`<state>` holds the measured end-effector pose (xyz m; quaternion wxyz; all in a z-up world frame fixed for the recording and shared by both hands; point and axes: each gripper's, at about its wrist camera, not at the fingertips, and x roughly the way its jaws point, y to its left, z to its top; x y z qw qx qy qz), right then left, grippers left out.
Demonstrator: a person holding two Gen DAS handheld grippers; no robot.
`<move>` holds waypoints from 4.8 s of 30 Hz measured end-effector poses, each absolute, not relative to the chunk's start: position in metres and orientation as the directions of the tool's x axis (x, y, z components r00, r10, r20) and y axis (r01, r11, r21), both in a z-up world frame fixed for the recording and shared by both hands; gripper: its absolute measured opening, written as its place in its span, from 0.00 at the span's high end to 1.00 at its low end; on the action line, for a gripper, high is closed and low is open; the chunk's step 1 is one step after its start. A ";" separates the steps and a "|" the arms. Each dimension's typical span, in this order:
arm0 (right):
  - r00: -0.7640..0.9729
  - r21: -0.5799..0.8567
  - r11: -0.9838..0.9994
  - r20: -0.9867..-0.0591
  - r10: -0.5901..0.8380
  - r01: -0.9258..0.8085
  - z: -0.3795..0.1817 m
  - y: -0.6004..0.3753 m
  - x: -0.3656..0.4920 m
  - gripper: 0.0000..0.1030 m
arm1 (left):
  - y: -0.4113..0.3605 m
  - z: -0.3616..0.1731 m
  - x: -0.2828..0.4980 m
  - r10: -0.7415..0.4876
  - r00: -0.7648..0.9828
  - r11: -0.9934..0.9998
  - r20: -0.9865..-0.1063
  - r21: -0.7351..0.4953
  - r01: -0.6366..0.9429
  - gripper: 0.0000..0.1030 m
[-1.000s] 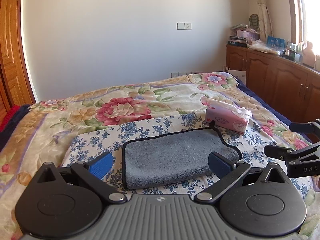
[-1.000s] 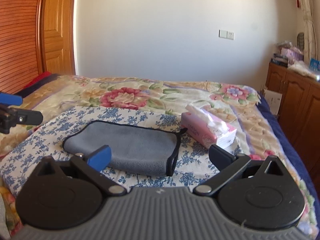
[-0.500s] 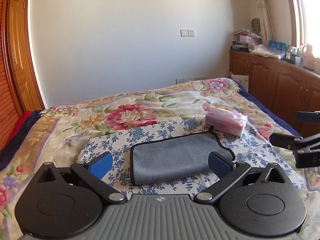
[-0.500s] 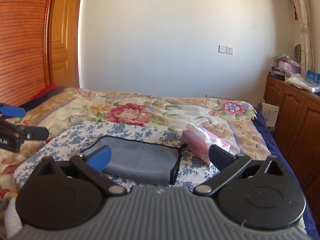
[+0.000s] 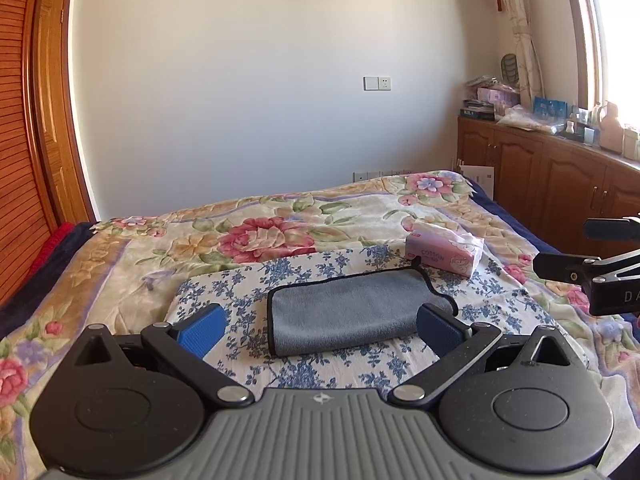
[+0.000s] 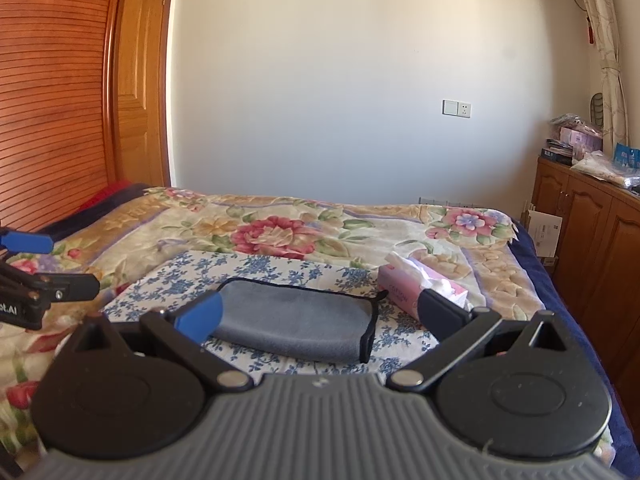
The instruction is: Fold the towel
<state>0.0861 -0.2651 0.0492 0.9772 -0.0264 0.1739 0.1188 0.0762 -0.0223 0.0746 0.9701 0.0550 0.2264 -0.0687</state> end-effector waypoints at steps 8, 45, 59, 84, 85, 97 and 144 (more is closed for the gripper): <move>0.903 -0.003 0.971 -0.369 0.221 -0.239 0.035 -0.262 0.072 0.00 | -0.014 0.061 0.061 -0.089 0.886 0.989 -0.456 0.068 0.134 0.00; 0.901 0.042 0.982 -0.394 0.184 -0.183 -0.009 -0.267 0.049 0.00 | 0.007 -0.011 0.038 -0.021 0.892 0.996 -0.452 0.071 0.059 0.00; 0.934 0.006 0.988 -0.325 0.147 -0.154 -0.006 -0.264 0.041 0.00 | 0.010 -0.005 0.032 -0.020 0.934 0.997 -0.357 0.065 0.046 0.00; 0.951 -0.003 0.992 -0.286 0.117 -0.124 -0.005 -0.267 0.039 0.00 | 0.007 -0.002 0.024 -0.021 0.953 0.995 -0.302 0.091 0.050 0.00; 0.951 -0.003 0.992 -0.286 0.117 -0.123 -0.005 -0.267 0.039 0.00 | 0.007 -0.002 0.024 -0.021 0.953 0.995 -0.302 0.090 0.050 0.00; 0.952 -0.003 0.993 -0.284 0.116 -0.122 -0.005 -0.267 0.039 0.00 | 0.008 -0.002 0.024 -0.020 0.953 0.995 -0.302 0.089 0.049 0.00; 0.953 -0.005 0.993 -0.282 0.114 -0.121 -0.004 -0.269 0.038 0.00 | 0.009 -0.002 0.025 -0.021 0.953 0.995 -0.304 0.087 0.050 0.00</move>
